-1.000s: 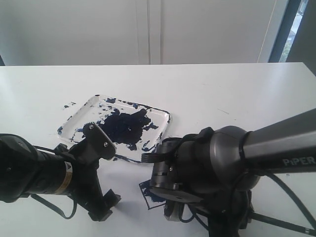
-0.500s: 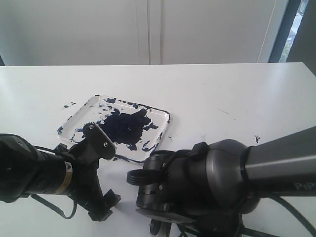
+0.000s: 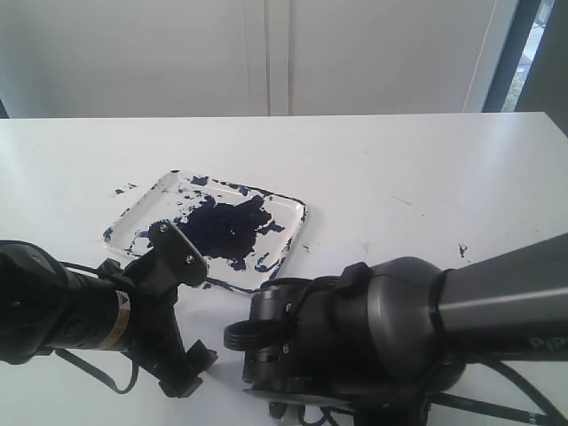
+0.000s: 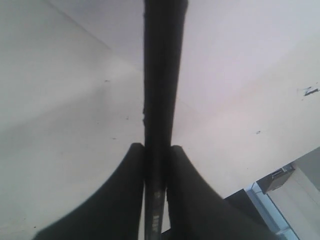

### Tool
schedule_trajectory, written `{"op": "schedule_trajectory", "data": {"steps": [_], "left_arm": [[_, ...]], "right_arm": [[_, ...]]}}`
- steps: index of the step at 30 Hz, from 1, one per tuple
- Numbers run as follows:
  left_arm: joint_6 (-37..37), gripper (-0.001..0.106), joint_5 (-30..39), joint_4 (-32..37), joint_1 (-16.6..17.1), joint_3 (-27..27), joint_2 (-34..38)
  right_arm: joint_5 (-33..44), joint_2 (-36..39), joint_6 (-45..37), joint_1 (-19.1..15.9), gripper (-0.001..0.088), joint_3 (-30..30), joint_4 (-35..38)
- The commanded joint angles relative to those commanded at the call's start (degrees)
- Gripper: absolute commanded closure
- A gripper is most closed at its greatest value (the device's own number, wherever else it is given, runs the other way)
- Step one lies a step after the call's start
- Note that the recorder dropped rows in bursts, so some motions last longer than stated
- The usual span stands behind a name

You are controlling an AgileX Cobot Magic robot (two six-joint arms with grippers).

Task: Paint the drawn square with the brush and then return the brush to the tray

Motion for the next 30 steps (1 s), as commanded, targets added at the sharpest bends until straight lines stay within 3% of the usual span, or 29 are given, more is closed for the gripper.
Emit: {"op": "schedule_trajectory", "data": {"steps": [18,30], "left_arm": [[0.0,0.004,0.0,0.0,0.0,0.0,0.0],[0.0,0.004,0.0,0.0,0.0,0.0,0.0]], "right_arm": [[0.0,0.0,0.8,-4.1,0.0868,4.1,-2.3],[0.0,0.0,3.6,-4.2,0.0868,3.9,-4.4]]}}
